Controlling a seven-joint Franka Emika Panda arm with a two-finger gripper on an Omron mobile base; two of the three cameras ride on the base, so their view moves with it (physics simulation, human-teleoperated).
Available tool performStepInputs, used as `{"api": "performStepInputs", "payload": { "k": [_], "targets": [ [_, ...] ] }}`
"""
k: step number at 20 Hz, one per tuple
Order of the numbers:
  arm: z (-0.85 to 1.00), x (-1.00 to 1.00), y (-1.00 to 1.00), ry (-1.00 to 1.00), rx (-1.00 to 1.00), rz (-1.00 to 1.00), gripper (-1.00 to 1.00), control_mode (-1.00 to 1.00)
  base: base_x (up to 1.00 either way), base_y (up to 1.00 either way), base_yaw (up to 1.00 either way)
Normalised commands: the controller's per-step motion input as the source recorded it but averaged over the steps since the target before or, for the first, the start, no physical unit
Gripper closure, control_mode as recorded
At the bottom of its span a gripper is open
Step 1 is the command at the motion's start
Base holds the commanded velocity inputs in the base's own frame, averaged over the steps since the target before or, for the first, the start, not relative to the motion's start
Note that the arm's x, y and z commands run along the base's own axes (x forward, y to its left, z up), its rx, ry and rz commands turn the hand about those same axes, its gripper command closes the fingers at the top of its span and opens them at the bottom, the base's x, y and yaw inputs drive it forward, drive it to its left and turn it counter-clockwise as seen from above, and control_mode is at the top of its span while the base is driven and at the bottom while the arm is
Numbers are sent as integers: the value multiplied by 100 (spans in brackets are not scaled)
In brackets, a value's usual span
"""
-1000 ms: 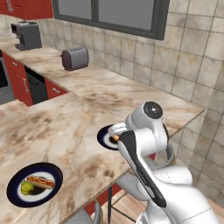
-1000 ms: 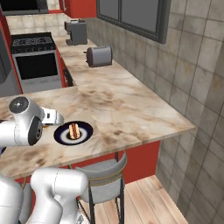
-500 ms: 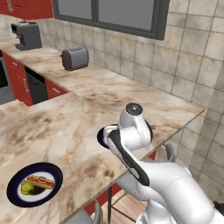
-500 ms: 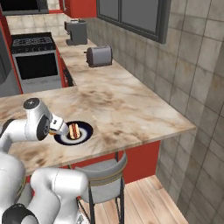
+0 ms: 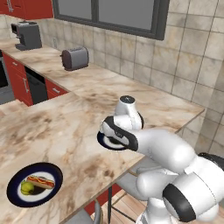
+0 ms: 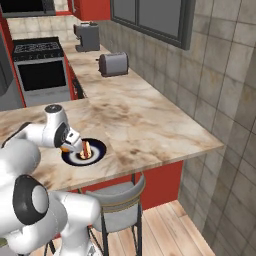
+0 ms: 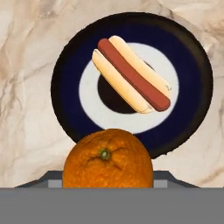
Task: Pick up the pear and tangerine from the fridge and place one fruit on each plate on the dining counter.
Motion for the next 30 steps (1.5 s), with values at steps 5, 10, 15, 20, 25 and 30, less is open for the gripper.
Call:
{"api": "performStepInputs", "payload": {
  "k": [5, 10, 15, 20, 25, 30],
  "targets": [
    [-42, 36, 11, 3, 2, -6, 100, -100, 0, 0, 0],
    [-39, 32, 8, 3, 3, -7, 100, -100, 0, 0, 0],
    [-37, 38, 15, 4, 1, -3, 100, -100, 0, 0, 0],
    [-27, 36, 10, 0, 0, -5, 100, -100, 0, 0, 0],
    [-17, 24, 6, 1, -2, -6, -100, -100, 0, 0, 0],
    [2, -2, -3, 5, 0, -1, -100, -100, 0, 0, 0]
  ]
}}
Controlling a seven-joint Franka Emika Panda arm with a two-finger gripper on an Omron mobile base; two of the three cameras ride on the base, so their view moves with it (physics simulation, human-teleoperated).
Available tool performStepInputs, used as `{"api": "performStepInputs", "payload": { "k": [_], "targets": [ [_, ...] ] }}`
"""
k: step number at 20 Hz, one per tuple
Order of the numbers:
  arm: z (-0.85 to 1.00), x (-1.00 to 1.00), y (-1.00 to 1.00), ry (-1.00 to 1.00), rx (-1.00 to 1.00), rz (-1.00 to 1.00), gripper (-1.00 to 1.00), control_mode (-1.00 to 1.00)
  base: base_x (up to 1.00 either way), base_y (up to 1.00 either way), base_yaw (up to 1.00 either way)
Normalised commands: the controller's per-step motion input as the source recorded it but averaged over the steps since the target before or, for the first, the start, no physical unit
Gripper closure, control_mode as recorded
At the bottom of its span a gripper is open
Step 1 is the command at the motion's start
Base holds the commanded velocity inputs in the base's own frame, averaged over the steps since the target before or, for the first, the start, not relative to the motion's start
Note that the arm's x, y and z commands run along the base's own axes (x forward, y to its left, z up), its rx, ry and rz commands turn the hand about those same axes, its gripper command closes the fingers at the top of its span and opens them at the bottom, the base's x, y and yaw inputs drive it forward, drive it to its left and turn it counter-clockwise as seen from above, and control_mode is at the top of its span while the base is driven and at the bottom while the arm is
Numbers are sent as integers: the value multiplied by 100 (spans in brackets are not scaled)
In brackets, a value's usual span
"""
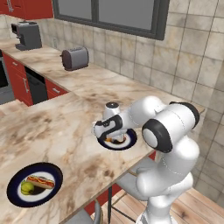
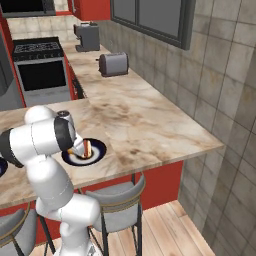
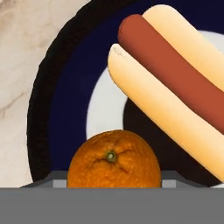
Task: Pick up the pear and tangerine from the fridge and place one fruit on each plate on the dining counter.
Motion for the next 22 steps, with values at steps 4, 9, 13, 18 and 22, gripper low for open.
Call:
{"api": "performStepInputs", "payload": {
  "k": [4, 9, 13, 18, 22],
  "targets": [
    [18, -9, 0, 3, 0, 0, -100, -100, 0, 0, 0],
    [18, -13, -4, 3, 0, 0, -100, -100, 0, 0, 0],
    [39, -24, -12, 0, 0, 0, -100, -100, 0, 0, 0],
    [32, -47, -20, -10, -1, 7, -100, -100, 0, 0, 0],
    [18, -61, -24, -26, -3, 17, -100, -100, 0, 0, 0]
  ]
}}
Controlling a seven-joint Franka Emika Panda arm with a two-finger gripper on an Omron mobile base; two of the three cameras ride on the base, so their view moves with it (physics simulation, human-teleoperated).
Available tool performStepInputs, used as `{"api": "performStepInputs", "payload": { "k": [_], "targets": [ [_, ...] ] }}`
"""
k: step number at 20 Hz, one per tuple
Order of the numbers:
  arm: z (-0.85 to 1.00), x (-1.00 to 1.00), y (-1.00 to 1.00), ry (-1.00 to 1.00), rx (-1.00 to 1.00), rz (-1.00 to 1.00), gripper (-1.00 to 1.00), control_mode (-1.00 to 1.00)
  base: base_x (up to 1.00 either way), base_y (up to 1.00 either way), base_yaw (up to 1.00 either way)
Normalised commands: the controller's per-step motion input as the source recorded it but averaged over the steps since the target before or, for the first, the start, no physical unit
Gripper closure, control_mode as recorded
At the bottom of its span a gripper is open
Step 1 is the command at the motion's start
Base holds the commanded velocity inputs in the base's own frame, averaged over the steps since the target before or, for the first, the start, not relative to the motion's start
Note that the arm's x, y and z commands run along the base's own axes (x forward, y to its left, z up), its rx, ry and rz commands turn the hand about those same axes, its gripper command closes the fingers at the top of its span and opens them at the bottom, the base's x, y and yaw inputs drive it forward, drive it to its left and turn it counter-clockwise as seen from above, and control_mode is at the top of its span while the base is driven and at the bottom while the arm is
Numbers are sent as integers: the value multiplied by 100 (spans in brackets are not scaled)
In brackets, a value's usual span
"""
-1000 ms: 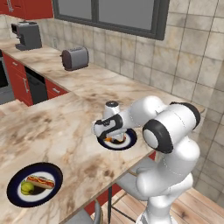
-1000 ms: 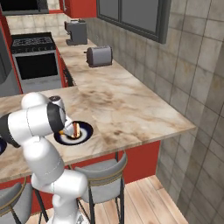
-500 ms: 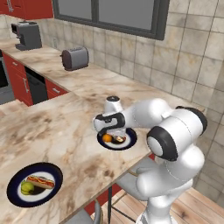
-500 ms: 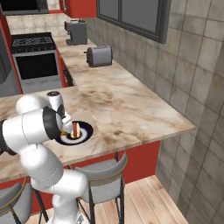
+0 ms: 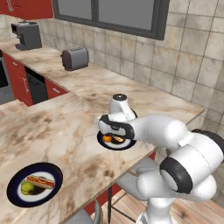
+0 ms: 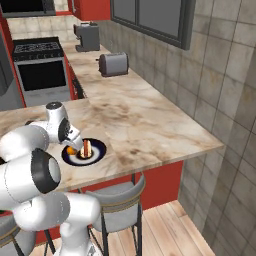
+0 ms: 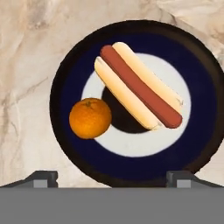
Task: Pick up the pear and tangerine from the fridge and place one fruit on each plate on the dining counter.
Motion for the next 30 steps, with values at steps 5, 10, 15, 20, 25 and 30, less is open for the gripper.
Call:
{"api": "performStepInputs", "payload": {
  "k": [5, 10, 15, 20, 25, 30],
  "targets": [
    [22, -60, -29, -7, -1, 22, -100, -100, 0, 0, 0],
    [29, -68, -25, -1, -7, 35, -100, -100, 0, 0, 0],
    [31, -76, -24, -8, -15, 33, -100, -100, 0, 0, 0],
    [17, -84, -25, -11, -9, 18, -100, -100, 0, 0, 0],
    [12, -85, -27, -9, 0, 3, -100, -100, 0, 0, 0],
    [11, -81, -29, -17, 0, 0, -100, -100, 0, 0, 0]
  ]
}}
